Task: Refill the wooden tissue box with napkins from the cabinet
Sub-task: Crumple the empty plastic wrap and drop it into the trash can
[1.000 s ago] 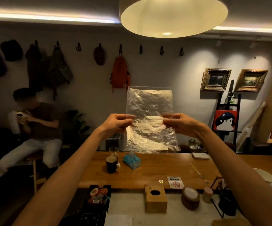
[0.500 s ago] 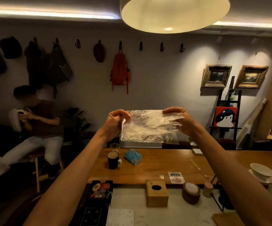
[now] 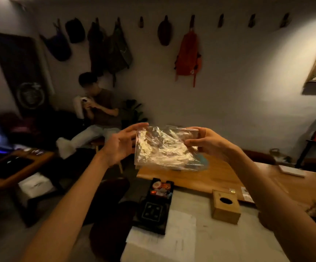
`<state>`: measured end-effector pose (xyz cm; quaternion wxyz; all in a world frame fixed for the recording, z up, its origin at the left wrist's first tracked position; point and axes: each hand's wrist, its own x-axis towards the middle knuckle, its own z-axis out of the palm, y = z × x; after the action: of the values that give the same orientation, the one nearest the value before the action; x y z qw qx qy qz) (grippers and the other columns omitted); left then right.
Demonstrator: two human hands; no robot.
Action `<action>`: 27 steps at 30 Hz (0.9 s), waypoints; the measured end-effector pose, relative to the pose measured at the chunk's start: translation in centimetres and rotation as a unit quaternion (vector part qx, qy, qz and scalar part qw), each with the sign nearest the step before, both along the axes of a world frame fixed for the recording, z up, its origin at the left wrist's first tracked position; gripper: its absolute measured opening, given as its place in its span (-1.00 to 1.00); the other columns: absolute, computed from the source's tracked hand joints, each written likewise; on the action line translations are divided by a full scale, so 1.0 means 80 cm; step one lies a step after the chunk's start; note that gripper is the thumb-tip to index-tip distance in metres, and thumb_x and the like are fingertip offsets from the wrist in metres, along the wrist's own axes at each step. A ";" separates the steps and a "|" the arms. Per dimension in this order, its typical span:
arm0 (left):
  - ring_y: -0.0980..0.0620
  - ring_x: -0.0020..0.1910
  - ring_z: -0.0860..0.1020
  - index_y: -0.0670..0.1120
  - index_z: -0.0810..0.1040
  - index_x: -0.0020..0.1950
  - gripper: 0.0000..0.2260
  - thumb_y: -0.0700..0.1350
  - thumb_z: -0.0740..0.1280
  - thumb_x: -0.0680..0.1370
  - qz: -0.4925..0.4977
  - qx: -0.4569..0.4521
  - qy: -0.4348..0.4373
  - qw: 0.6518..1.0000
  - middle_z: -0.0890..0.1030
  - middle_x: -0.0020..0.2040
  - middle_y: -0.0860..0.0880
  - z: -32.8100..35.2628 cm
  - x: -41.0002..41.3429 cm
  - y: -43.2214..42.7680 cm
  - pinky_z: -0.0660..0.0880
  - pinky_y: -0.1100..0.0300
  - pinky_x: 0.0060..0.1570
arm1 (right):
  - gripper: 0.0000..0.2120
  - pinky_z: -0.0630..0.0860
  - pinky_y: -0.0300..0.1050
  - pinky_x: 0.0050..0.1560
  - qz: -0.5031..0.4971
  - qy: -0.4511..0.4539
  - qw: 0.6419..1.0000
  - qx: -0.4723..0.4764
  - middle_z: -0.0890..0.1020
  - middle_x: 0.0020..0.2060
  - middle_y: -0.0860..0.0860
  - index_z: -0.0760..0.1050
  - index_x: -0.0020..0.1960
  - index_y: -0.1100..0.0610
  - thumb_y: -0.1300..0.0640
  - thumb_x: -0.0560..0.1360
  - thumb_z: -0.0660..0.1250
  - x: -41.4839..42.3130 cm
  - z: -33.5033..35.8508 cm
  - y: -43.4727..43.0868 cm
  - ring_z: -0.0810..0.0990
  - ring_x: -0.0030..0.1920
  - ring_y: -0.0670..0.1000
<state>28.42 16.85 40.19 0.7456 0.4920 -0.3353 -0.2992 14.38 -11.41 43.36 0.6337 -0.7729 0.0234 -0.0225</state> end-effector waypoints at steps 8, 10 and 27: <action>-0.08 0.00 0.67 -0.15 0.50 0.20 -0.69 -0.31 0.42 0.49 0.334 0.086 0.094 0.934 0.64 0.07 -0.19 -0.124 -0.014 0.151 0.64 0.06 -0.08 | -0.38 0.59 -0.01 0.10 0.038 0.036 0.998 0.036 0.62 0.18 0.01 0.27 0.47 -0.08 0.03 0.47 0.42 0.121 -0.096 0.173 0.63 0.11 0.03; -0.02 -0.08 0.66 -0.17 0.51 0.18 -0.72 -0.35 0.39 0.49 0.435 -0.012 0.194 0.879 0.65 -0.02 -0.11 -0.154 -0.020 0.170 0.63 0.12 -0.17 | -0.13 0.54 0.09 0.19 0.044 0.100 0.989 0.104 0.49 0.35 -0.03 -0.04 0.54 -0.22 -0.08 0.43 0.45 0.150 -0.138 0.211 0.54 0.26 0.07; -0.17 -0.04 0.61 -0.23 0.47 0.18 -0.69 -0.05 0.33 0.56 0.625 0.014 0.370 0.687 0.61 0.03 -0.21 -0.312 -0.087 0.302 0.60 -0.01 -0.12 | -0.76 0.49 -0.34 -0.32 0.265 0.195 0.936 0.121 0.67 -0.12 0.15 0.55 0.15 0.22 0.29 0.49 0.41 0.240 -0.328 0.436 0.65 -0.23 -0.05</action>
<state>21.50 41.03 15.22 0.8164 0.4476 0.3574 0.0732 33.55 23.49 17.10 0.6884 -0.6576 -0.0565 0.3007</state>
